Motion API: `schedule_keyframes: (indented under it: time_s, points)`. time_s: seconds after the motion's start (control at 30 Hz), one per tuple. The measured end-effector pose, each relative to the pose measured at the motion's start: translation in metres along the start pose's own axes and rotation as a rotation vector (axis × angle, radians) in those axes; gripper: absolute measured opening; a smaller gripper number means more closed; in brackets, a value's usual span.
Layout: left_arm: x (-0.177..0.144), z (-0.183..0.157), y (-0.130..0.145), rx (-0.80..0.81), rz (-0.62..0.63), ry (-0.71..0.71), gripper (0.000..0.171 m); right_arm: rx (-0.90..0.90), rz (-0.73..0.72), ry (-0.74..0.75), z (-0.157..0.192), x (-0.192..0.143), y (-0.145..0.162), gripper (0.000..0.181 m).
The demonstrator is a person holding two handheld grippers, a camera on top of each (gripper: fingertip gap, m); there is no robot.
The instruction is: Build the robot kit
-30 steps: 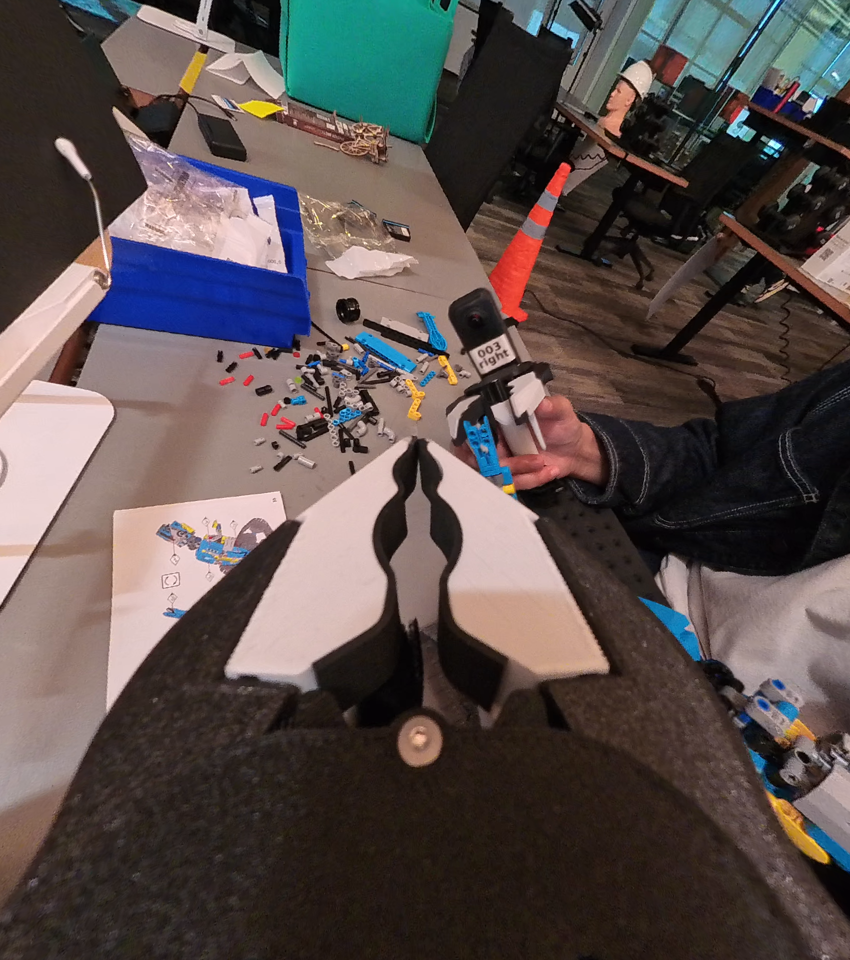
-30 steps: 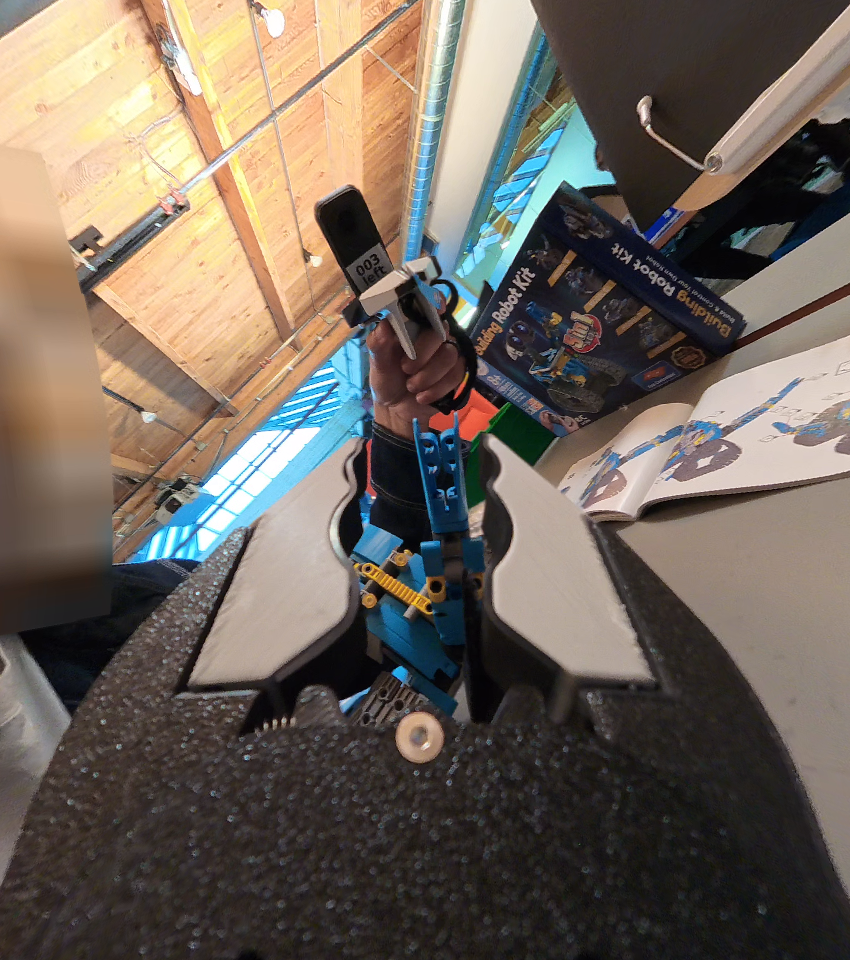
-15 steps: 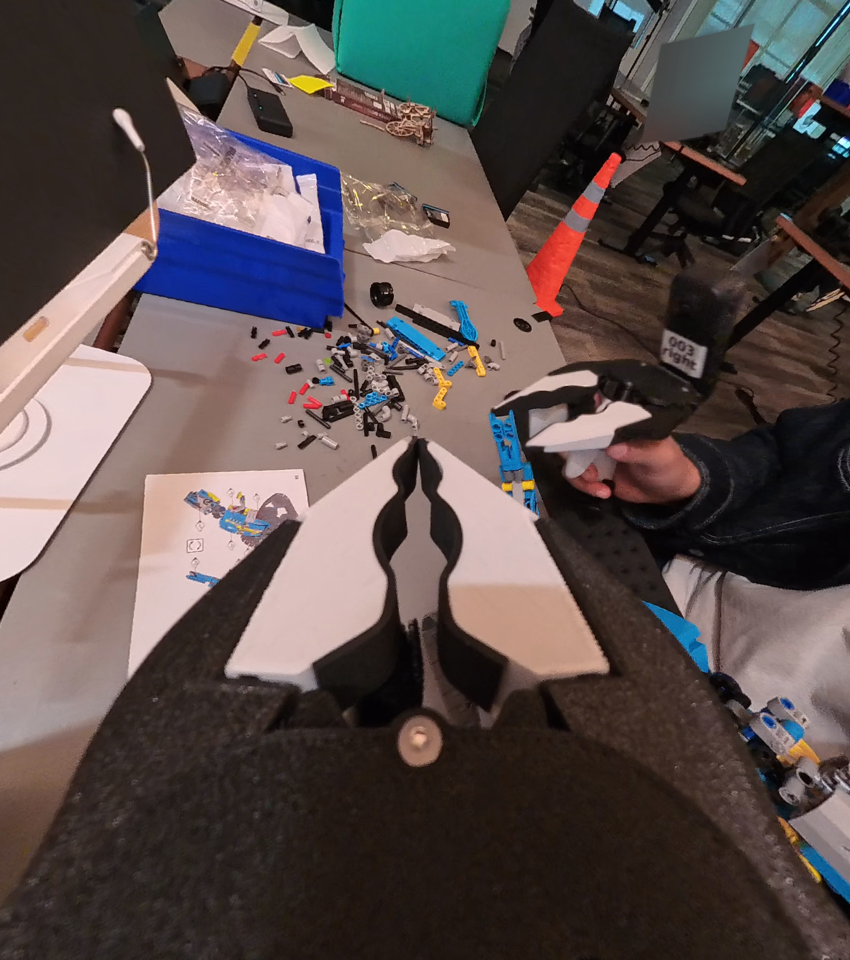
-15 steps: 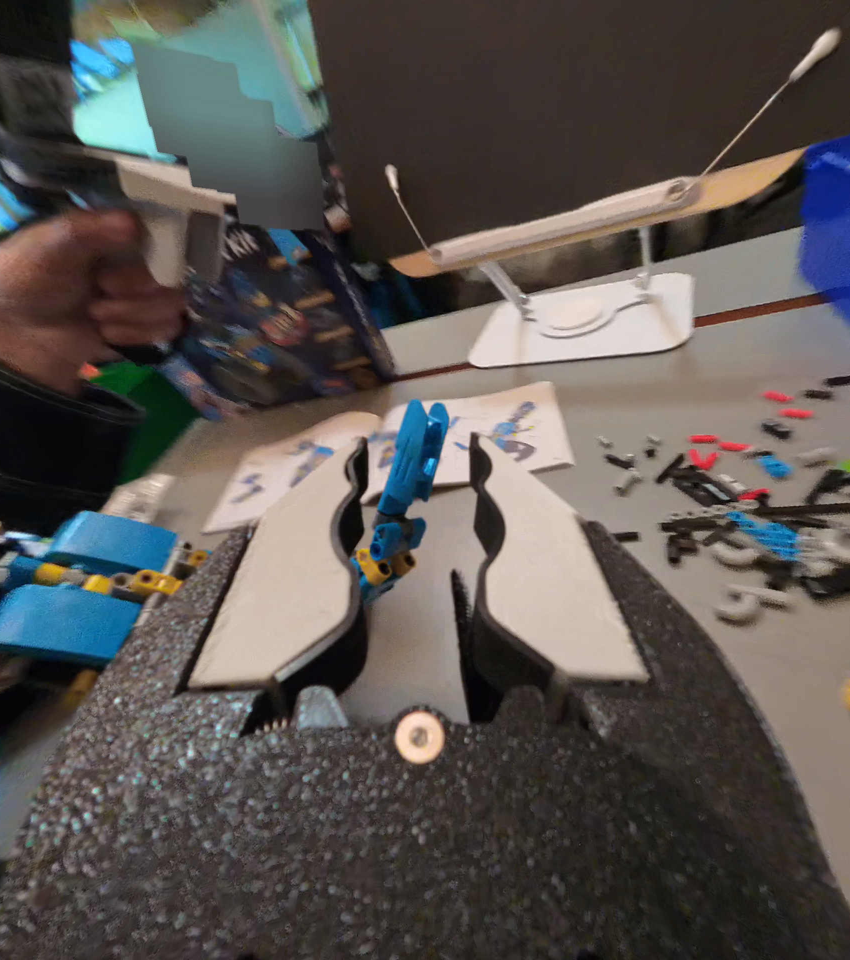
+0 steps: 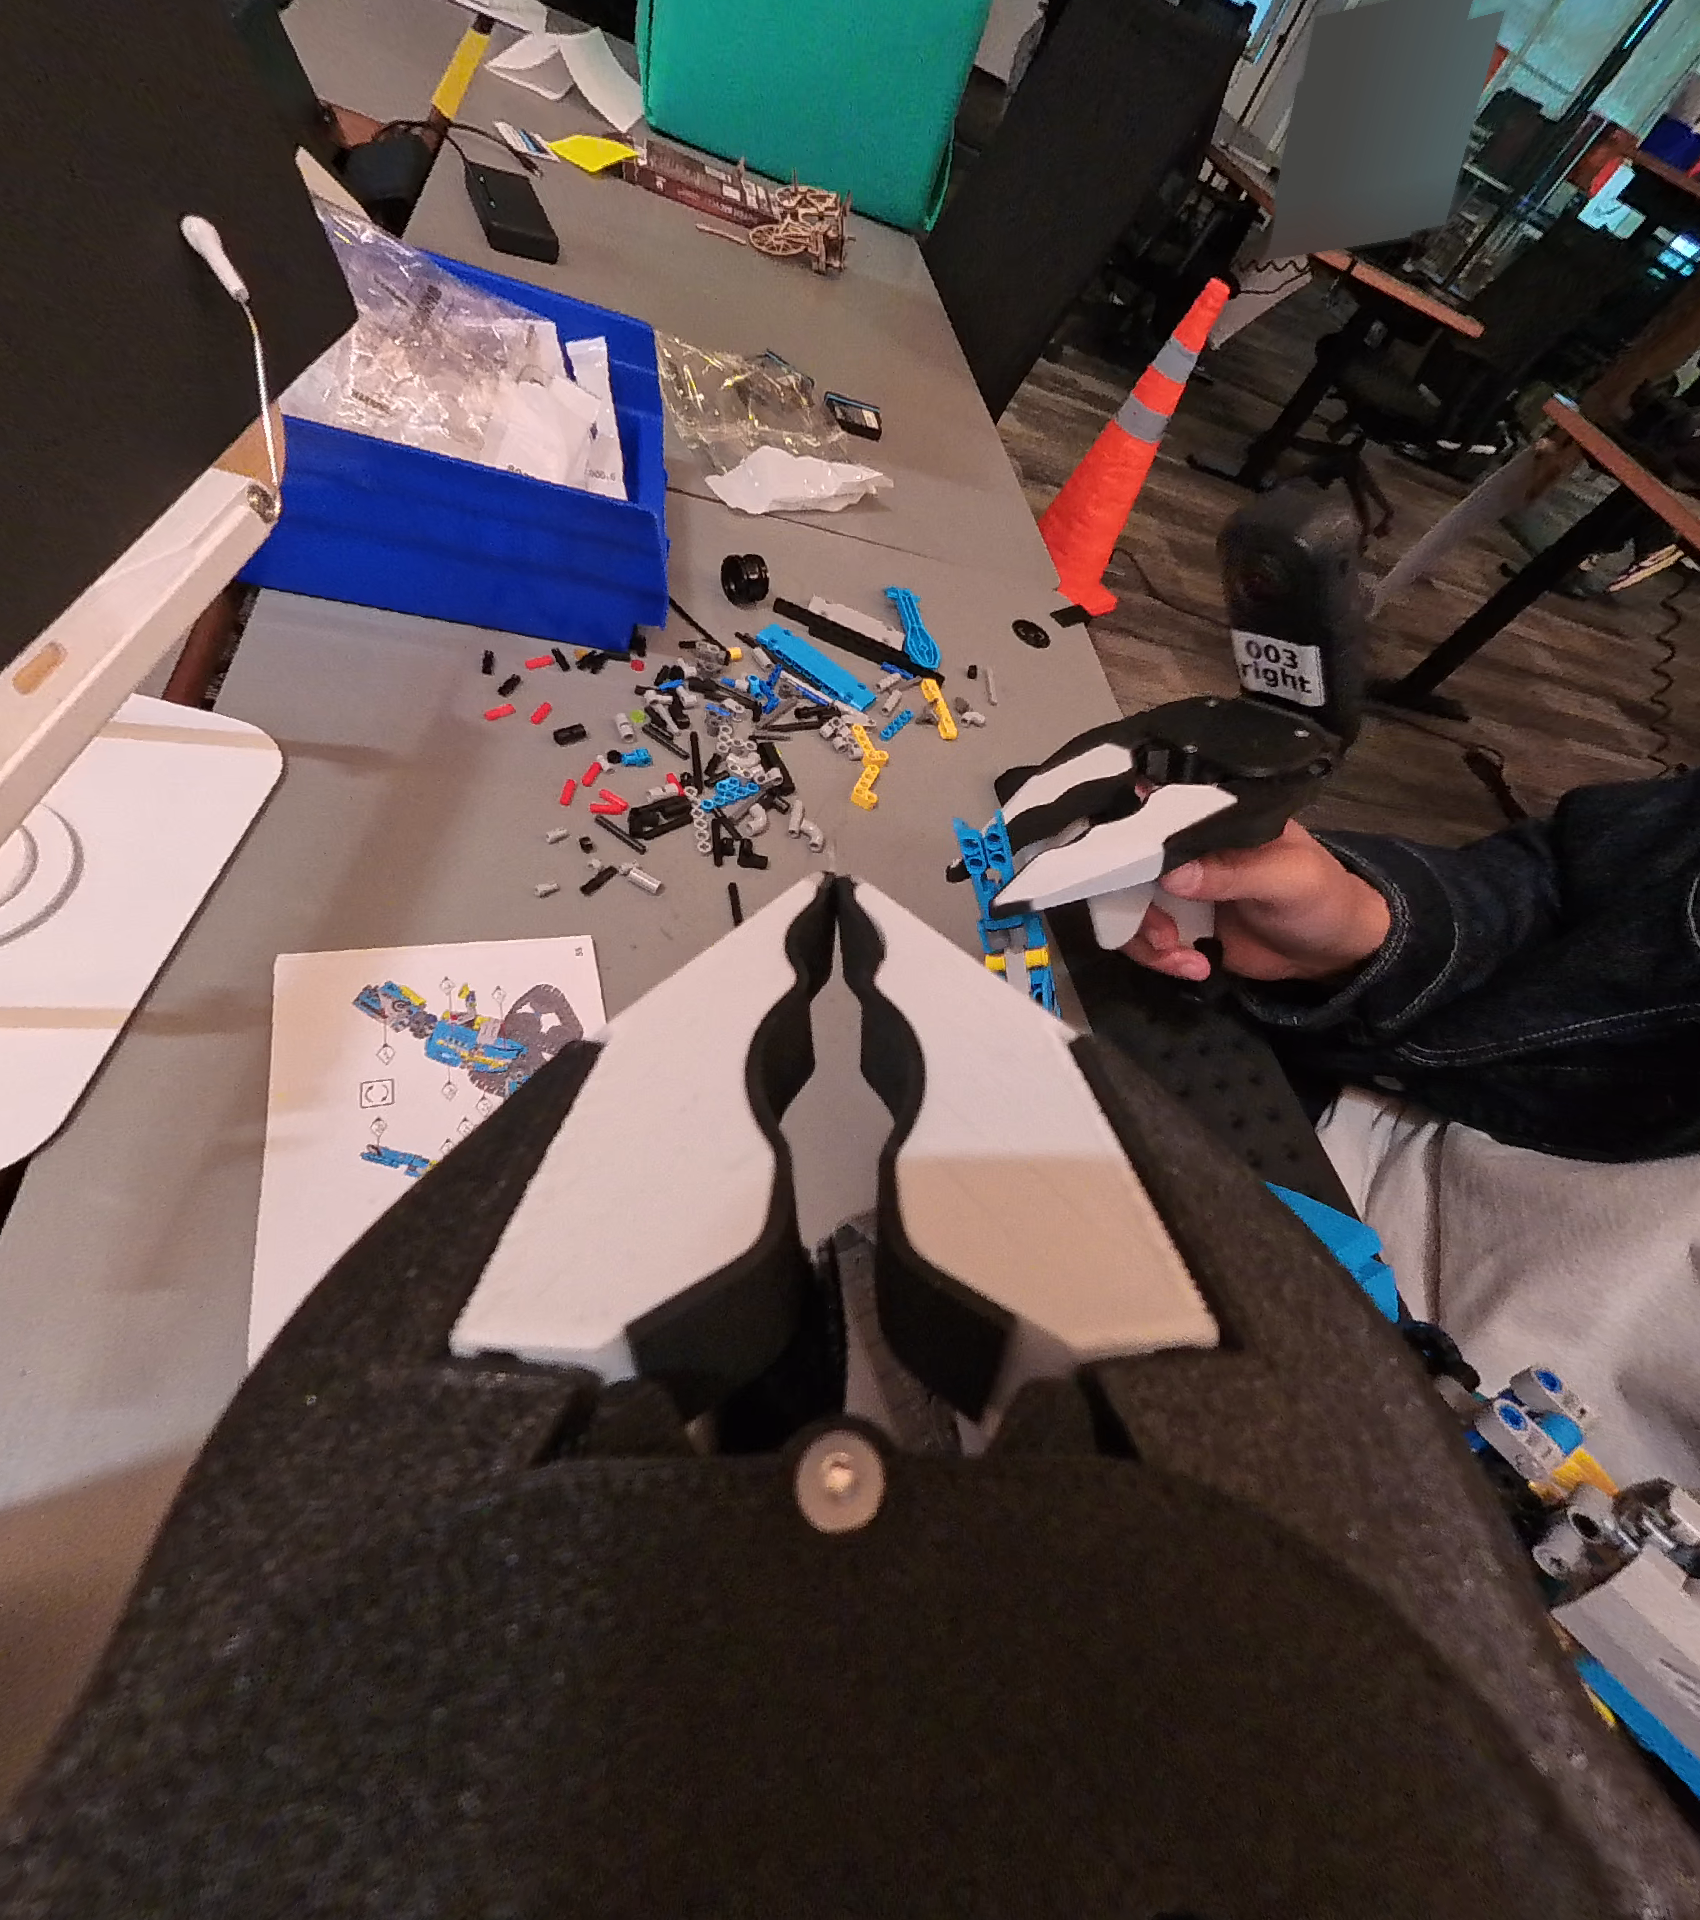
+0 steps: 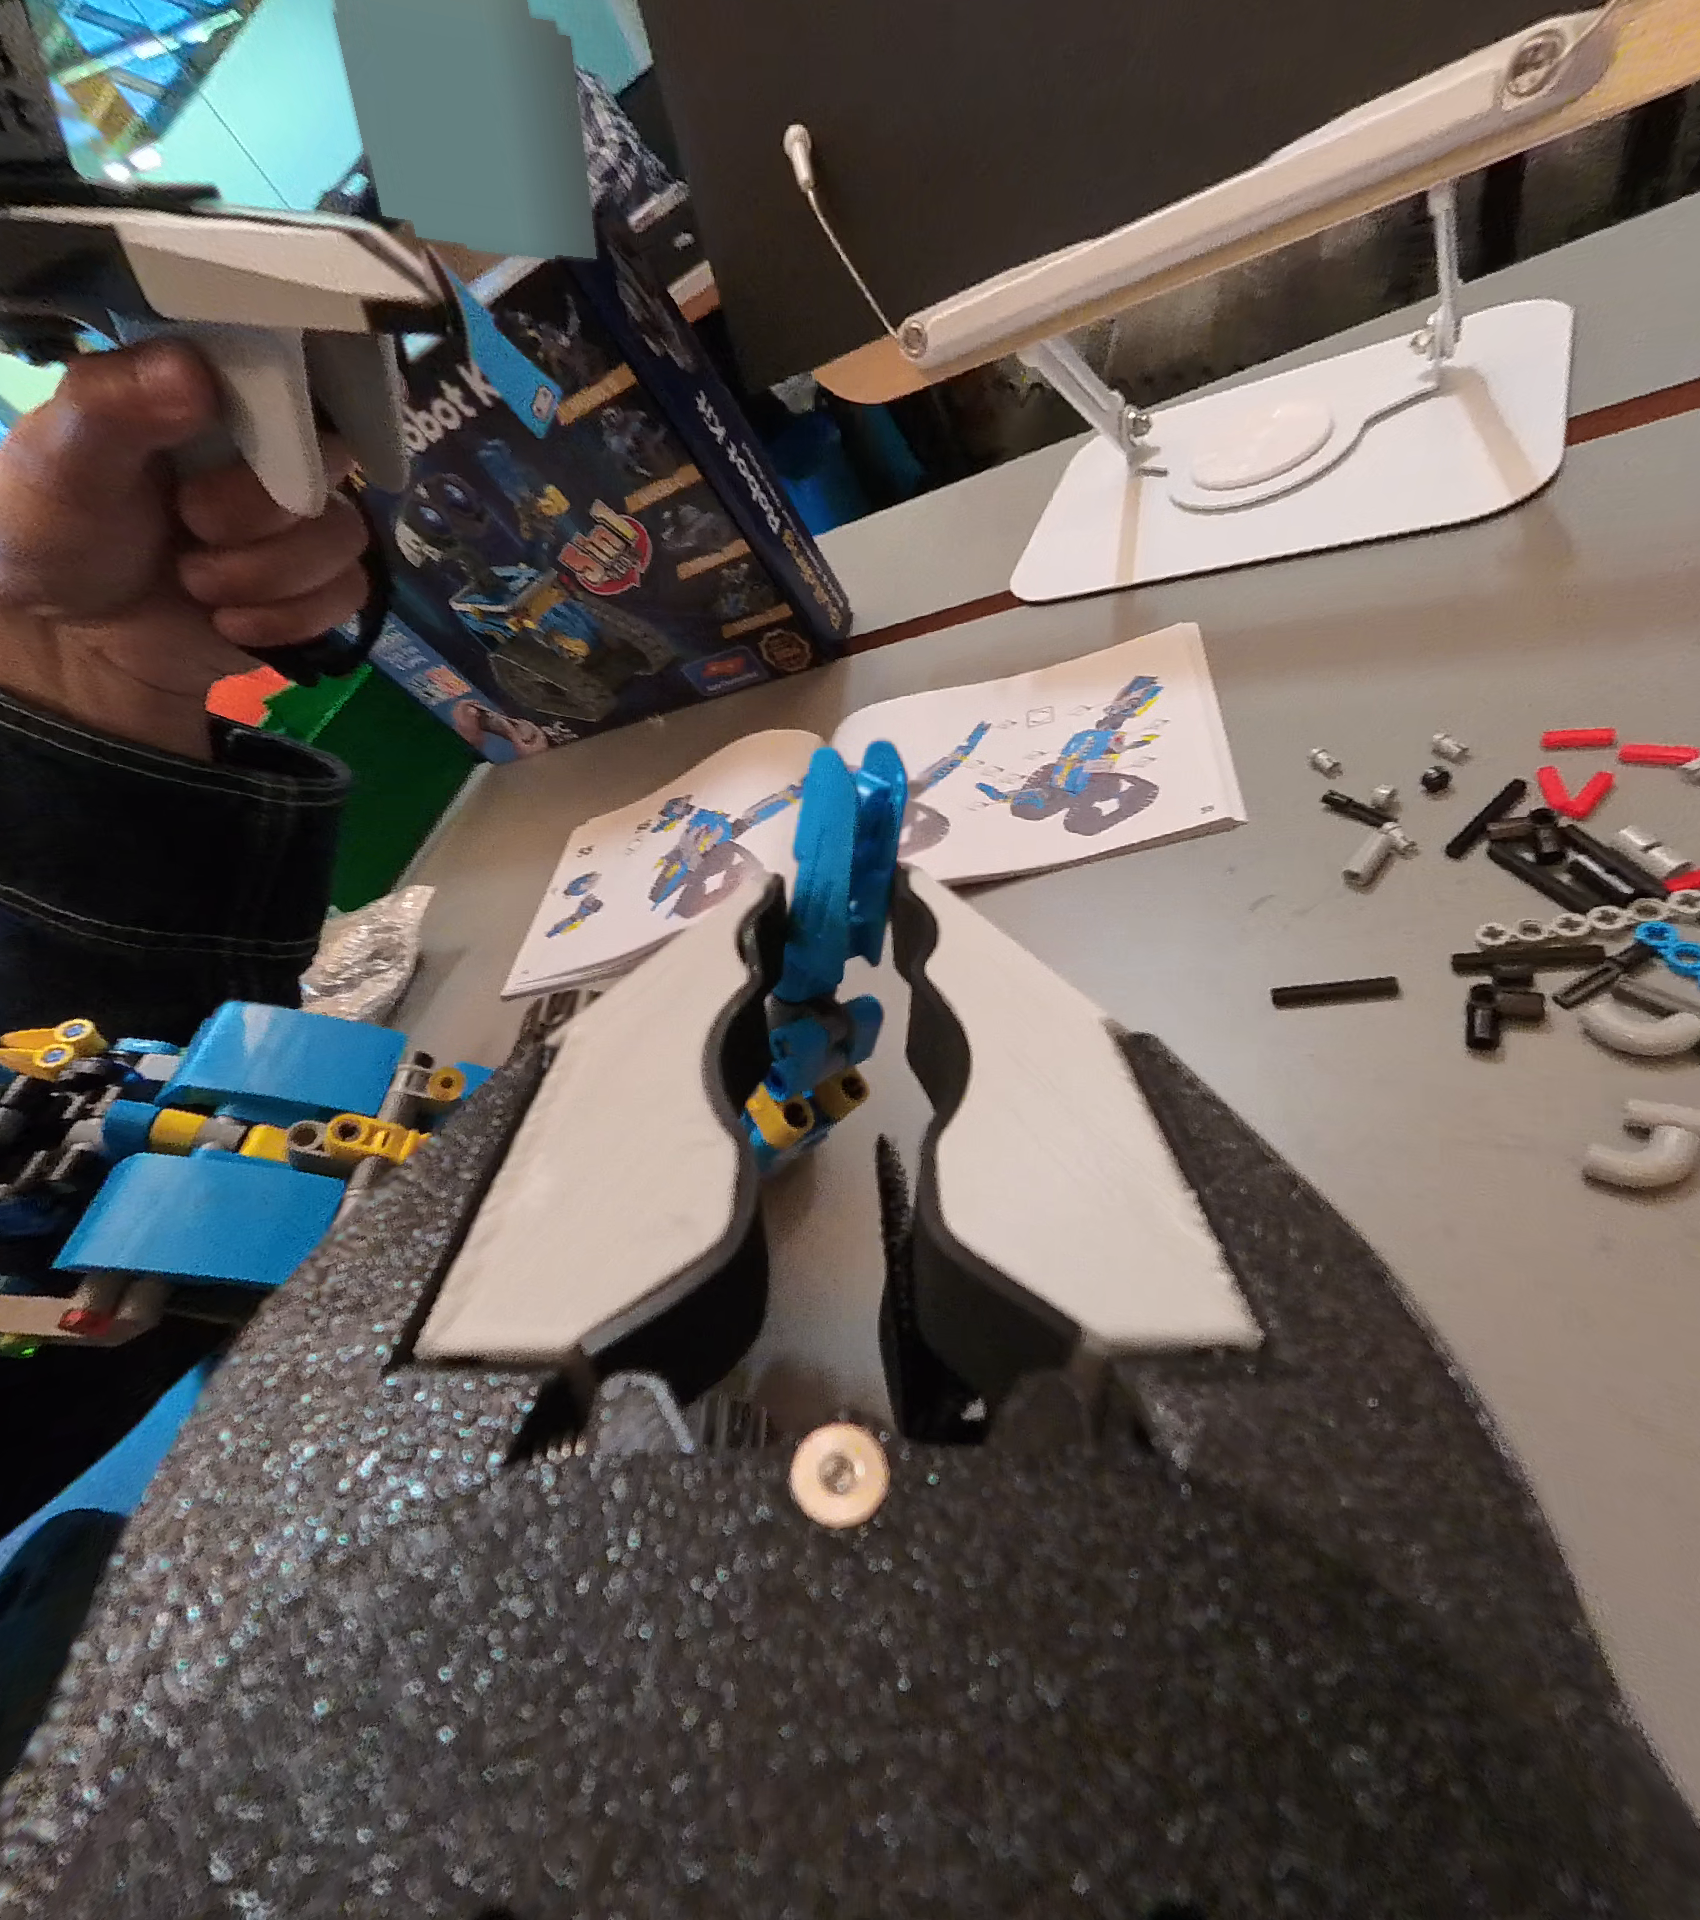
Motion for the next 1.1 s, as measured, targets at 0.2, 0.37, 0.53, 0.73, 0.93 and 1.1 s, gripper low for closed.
schedule_keyframes:
  time_s: [0.2, 0.37, 0.53, 0.73, 0.93, 1.1]
  points:
    - [-0.005, 0.001, -0.001, 0.001, -0.011, -0.005, 0.0, -0.036, -0.057, -0.146, 0.007, -0.004, -0.003, 0.018]
    - [-0.006, 0.0, -0.001, 0.004, -0.013, 0.003, 0.0, -0.035, -0.072, -0.268, 0.002, -0.002, -0.002, 0.018]
    - [-0.004, -0.001, 0.0, 0.008, -0.006, 0.008, 0.0, -0.049, -0.103, -0.386, -0.001, -0.001, -0.002, 0.017]
    - [-0.002, 0.0, 0.001, 0.009, 0.003, 0.008, 0.0, -0.093, -0.126, -0.473, -0.002, 0.002, -0.003, 0.018]
    - [-0.001, 0.004, 0.003, 0.001, 0.008, 0.013, 0.0, -0.104, -0.151, -0.466, -0.003, 0.003, -0.004, 0.028]
    - [0.003, 0.007, 0.005, -0.008, 0.017, 0.018, 0.0, -0.115, -0.175, -0.469, -0.001, 0.0, -0.005, 0.031]
Point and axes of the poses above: each gripper's, where its closed fingertips meet, x out along the fingers, y out of its underside, z = x × y across the jaws, the point moved 3 cm from there along -x, back along the fingers, and after that the axes turned 15 degrees about z, right-handed, at the moved point
